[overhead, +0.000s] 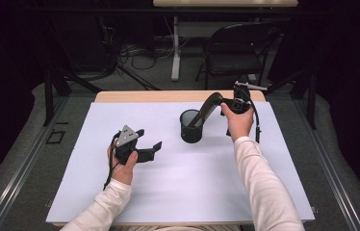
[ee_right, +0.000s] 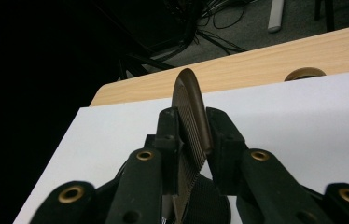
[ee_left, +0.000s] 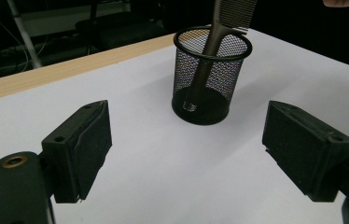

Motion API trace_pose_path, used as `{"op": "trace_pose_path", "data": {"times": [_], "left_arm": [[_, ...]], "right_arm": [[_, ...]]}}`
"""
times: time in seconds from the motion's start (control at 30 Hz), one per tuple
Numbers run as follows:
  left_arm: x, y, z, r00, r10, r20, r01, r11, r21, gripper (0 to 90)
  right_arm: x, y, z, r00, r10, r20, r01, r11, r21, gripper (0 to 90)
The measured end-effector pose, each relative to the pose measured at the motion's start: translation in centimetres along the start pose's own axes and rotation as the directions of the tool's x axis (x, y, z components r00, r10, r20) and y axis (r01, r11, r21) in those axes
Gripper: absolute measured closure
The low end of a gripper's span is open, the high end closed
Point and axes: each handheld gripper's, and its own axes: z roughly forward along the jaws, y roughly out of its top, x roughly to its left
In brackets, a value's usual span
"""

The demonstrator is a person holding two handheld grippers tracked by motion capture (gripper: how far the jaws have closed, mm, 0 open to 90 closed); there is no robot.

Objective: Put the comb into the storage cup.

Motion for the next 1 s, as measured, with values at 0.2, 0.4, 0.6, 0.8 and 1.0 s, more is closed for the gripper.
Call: {"op": "trace_pose_path", "data": {"times": [0.2, 0.4, 0.6, 0.8, 1.0], "left_arm": [[0.1, 0.0, 0.0, 1.0, -0.003, 0.002, 0.003, 1.0, -0.003, 16.1], [0.2, 0.0, 0.2, 1.0, -0.007, 0.001, 0.007, 1.0, -0.001, 16.1], [0.4, 0.0, 0.3, 0.9999, -0.012, 0.0, 0.012, 0.9999, -0.001, 16.1], [0.4, 0.0, 0.2, 0.9999, -0.017, 0.0, 0.017, 0.9999, -0.002, 16.1], [0.5, 0.0, 0.2, 0.9998, -0.019, -0.004, 0.019, 0.9998, 0.0, 16.1]], "right_arm": [[-0.3, -0.2, -0.1, 0.9999, -0.015, 0.001, 0.015, 1.0, -0.005, 65.5], [-0.4, -0.4, -0.3, 0.9995, -0.027, -0.017, 0.027, 0.999, -0.022, 52.9], [-0.3, -0.4, -0.3, 0.9989, -0.043, -0.019, 0.043, 0.999, -0.021, 47.0], [-0.1, -0.5, -0.6, 0.9966, -0.083, -0.007, 0.082, 0.996, -0.022, 42.3], [0.1, -0.5, -1.0, 0.9951, -0.099, 0.009, 0.099, 0.995, -0.023, 38.5]]}}
